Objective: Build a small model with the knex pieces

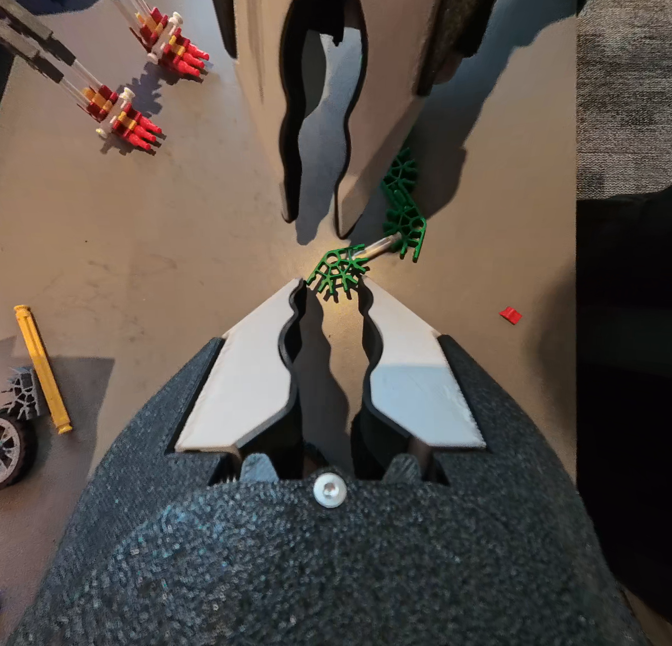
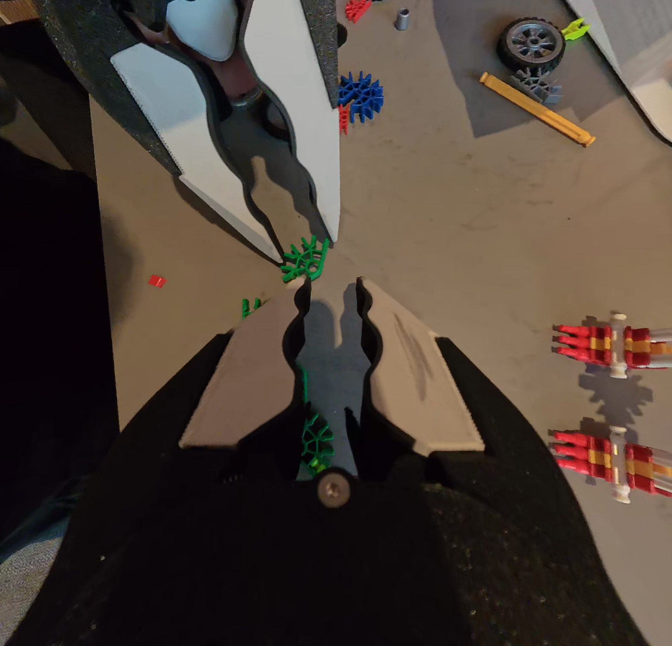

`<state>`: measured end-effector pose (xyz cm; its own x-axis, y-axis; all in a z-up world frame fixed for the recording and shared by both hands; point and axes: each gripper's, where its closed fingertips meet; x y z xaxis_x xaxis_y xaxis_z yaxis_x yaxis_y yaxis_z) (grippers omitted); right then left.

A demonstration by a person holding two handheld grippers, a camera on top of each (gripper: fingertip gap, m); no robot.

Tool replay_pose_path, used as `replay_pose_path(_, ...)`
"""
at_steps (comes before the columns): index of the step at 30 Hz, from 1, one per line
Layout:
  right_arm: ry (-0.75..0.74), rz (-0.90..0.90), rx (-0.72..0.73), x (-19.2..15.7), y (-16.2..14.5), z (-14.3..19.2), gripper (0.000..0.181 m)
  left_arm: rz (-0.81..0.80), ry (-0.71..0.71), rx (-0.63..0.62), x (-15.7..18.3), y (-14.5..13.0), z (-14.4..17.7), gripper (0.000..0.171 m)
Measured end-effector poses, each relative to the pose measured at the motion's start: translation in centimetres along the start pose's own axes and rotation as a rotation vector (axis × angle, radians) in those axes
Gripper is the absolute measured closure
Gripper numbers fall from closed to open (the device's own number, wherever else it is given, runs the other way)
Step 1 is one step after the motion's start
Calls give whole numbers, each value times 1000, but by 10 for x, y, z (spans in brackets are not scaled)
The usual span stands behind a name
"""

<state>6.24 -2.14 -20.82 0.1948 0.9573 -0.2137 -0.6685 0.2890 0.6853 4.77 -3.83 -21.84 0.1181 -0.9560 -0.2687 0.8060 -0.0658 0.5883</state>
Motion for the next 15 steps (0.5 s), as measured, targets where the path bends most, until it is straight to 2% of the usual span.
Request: replay_pose_path(15,12,34,-44,-6,-3,-9,164,42,41,-22,-1,-4,-2,144)
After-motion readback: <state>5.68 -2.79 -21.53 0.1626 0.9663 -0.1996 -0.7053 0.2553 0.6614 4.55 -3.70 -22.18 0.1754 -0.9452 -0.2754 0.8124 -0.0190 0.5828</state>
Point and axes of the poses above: each gripper's, where its closed fingertips meet, z back along the fingers, y out of its top, x = y × z across the jaws, and after that the axes turned 15 degrees about -z, right-handed
